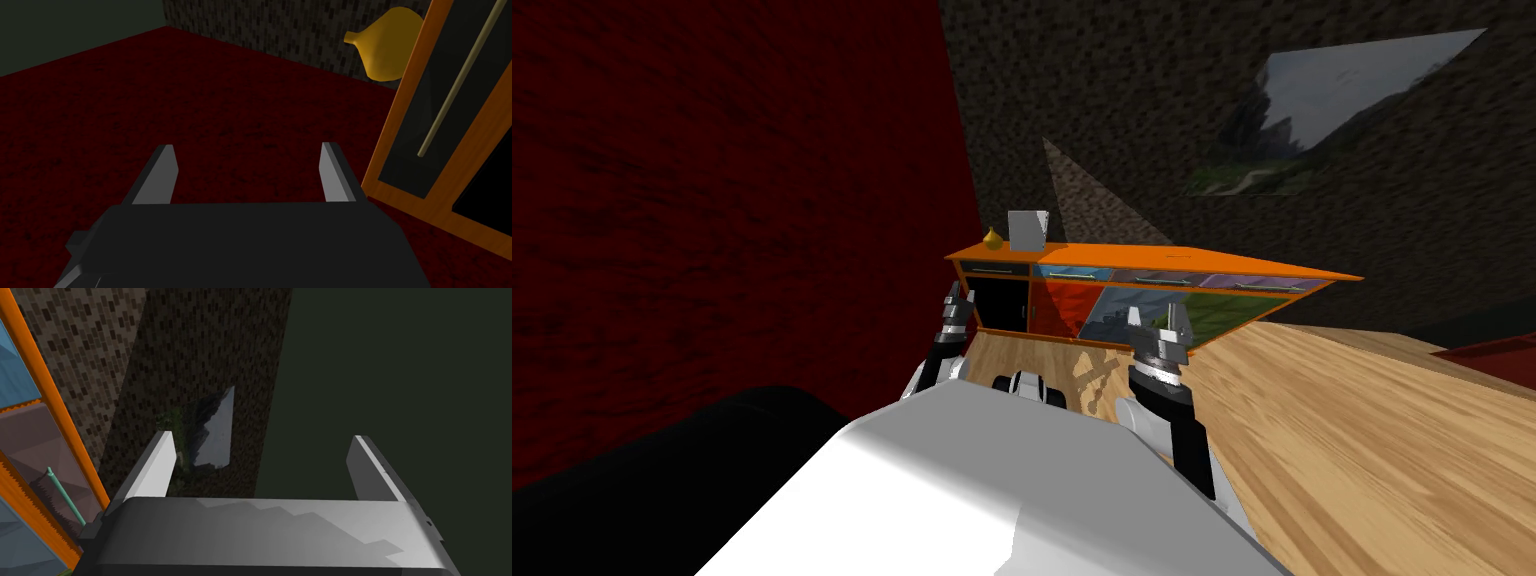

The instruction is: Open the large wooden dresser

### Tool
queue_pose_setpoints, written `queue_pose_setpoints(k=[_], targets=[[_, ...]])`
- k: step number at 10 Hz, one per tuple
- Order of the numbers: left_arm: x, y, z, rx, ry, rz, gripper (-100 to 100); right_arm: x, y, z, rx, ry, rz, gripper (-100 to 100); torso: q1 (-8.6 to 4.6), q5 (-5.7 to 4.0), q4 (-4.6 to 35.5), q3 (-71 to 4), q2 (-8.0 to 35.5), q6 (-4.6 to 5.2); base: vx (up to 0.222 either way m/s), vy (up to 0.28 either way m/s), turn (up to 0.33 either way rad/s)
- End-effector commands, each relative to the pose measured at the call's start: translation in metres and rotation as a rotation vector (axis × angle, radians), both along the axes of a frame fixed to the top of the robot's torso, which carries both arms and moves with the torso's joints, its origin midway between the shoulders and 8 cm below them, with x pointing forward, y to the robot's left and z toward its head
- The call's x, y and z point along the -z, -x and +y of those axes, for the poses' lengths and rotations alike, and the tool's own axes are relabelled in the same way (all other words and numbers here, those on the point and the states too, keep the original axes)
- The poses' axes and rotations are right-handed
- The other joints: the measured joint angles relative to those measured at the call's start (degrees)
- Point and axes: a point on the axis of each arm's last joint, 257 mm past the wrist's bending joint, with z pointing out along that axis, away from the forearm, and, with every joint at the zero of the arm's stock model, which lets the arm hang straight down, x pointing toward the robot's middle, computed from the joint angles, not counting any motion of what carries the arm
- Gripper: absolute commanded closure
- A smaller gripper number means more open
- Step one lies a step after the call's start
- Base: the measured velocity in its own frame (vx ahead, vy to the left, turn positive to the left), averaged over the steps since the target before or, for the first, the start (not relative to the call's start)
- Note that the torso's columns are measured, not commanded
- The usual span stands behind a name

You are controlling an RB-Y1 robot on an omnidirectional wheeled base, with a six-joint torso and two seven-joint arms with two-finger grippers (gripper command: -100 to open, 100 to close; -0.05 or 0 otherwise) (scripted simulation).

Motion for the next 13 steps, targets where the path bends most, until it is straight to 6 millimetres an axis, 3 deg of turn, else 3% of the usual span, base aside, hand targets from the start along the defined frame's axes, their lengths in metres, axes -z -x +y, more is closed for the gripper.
queue_pose_setpoints(k=[1, 13], targets=[[0.0, 0.0, 0.0, 0.0, 0.0, 0.0, 0, 0.001, 0.003, 0.002, -0.073, -0.049, -0.011, -100, 0.01, 0.0, 0.0, 0.0, 0.1, 0.04, 0.036, -0.01, 0.134], [0.0, 0.0, 0.0, 0.0, 0.0, 0.0, 0, 0.008, 0.02, -0.006, -0.341, -0.344, -0.074, -100, -0.02, 0.0, 0.0, 0.0, 0.1, 0.03, 0.035, -0.016, 0.146]])
